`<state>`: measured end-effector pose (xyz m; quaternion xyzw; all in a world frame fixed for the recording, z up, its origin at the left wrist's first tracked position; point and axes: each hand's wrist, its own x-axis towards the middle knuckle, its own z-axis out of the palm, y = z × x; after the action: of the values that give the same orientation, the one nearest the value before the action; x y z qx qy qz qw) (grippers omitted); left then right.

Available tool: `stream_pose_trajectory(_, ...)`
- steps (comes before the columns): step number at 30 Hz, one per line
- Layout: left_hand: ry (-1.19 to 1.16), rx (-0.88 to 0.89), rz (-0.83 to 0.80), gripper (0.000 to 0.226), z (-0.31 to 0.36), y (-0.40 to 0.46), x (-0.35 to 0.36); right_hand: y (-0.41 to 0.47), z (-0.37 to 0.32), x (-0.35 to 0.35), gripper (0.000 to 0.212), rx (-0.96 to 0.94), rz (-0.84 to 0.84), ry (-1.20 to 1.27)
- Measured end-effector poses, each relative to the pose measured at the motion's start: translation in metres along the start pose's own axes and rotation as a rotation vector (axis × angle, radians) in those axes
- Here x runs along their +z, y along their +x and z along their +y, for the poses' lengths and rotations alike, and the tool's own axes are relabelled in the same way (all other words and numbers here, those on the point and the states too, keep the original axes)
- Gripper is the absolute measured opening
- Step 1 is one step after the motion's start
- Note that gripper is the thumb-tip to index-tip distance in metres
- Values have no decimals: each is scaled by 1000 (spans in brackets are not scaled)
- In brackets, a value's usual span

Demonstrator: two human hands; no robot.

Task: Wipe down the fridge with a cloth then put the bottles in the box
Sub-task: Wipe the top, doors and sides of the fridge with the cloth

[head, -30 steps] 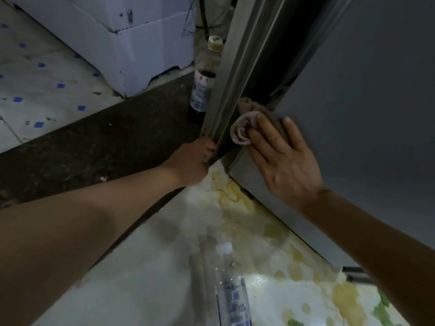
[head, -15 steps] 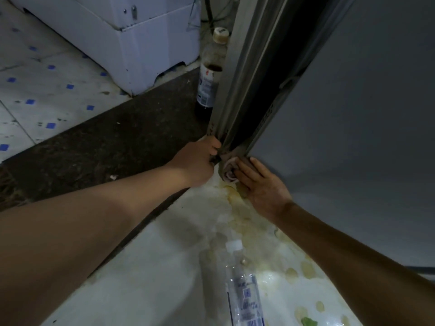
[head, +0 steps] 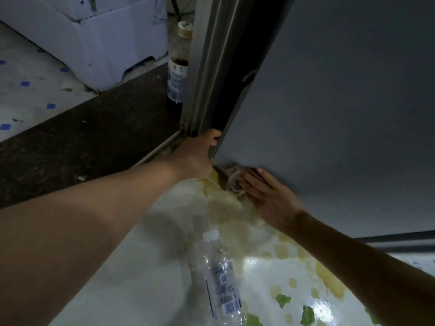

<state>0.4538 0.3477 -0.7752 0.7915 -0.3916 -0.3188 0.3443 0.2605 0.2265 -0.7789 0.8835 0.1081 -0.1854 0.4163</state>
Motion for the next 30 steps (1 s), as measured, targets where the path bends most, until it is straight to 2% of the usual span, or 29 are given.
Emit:
stream_pose_trajectory(4, -26, 11, -38, 65, 3, 1, 0, 56, -1, -18, 53, 11, -70, 0)
stream_pose_trajectory(8, 38, 12, -3, 58, 6, 3, 0, 61, -6, -17, 53, 41, -102, 1)
stream_pose_trajectory(12, 78, -14, -13, 64, 4, 4, 2, 7, -22, 14, 48, 32, -105, 46)
stream_pose_trajectory(14, 61, -25, -29, 75, 4, 3, 5, -46, -29, 37, 51, 39, -119, 55)
stream_pose_trajectory(17, 44, -25, 12, 79, 5, 1, 12, -107, -27, 49, 59, 170, -40, 49)
stream_pose_trajectory(19, 21, -38, 34, 81, 6, 0, 16, -118, -30, 52, 63, 140, -55, -29)
stream_pose_trajectory(22, 13, -61, 39, 77, 10, 1, 21, -92, -28, 48, 63, 3, -99, -5)
stream_pose_trajectory(25, 83, -74, 34, 77, 12, -1, 22, -42, -27, 36, 50, 30, -116, 90)
stream_pose_trajectory(28, 134, -30, 45, 78, 13, -4, 24, -12, -31, 32, 59, 121, -77, 70)
stream_pose_trajectory(30, 139, -18, 35, 76, 14, -6, 26, -20, -35, 38, 56, 127, -71, 35)
